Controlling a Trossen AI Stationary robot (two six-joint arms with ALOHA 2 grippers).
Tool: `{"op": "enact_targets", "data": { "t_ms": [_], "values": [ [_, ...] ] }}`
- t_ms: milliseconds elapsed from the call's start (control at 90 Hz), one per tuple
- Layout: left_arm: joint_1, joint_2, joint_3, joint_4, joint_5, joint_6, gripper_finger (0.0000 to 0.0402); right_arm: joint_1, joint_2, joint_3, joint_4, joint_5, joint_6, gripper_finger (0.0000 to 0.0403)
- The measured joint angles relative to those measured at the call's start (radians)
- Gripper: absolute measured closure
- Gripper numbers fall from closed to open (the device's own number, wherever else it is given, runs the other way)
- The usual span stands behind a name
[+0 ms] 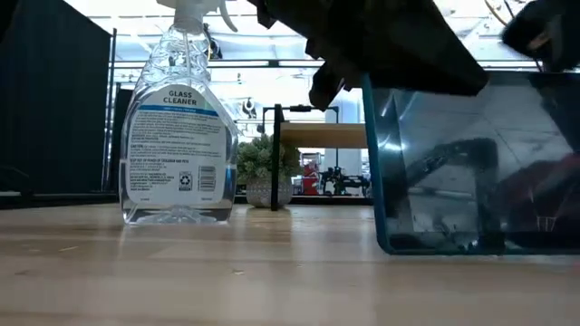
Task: Apply microfiber cloth
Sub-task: Wipe the tablet with the microfiber cloth
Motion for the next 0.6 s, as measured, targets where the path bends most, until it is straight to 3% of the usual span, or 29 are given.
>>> {"op": "enact_targets", "data": {
  "t_ms": [122, 400, 511, 600],
  "values": [
    [0.021, -0.001, 0.0, -0.002, -0.001, 0.006, 0.0387, 0.073, -0.012, -0.025, -0.066, 0.007, 0.136, 0.0182],
    [0.055, 0.001, 0.0, 0.0, 0.003, 0.025, 0.0388, 0.202, 0.088, -0.258, 0.0, 0.076, 0.412, 0.0197],
    [0.058, 0.002, 0.0, 0.0, 0.009, 0.016, 0.0388, 0.205, 0.136, -0.323, 0.087, 0.078, 0.422, 0.0219],
    [0.061, 0.003, 0.0, -0.001, 0.012, 0.001, 0.0388, 0.205, 0.169, -0.352, 0.141, 0.066, 0.42, 0.0259]
  ]
}}
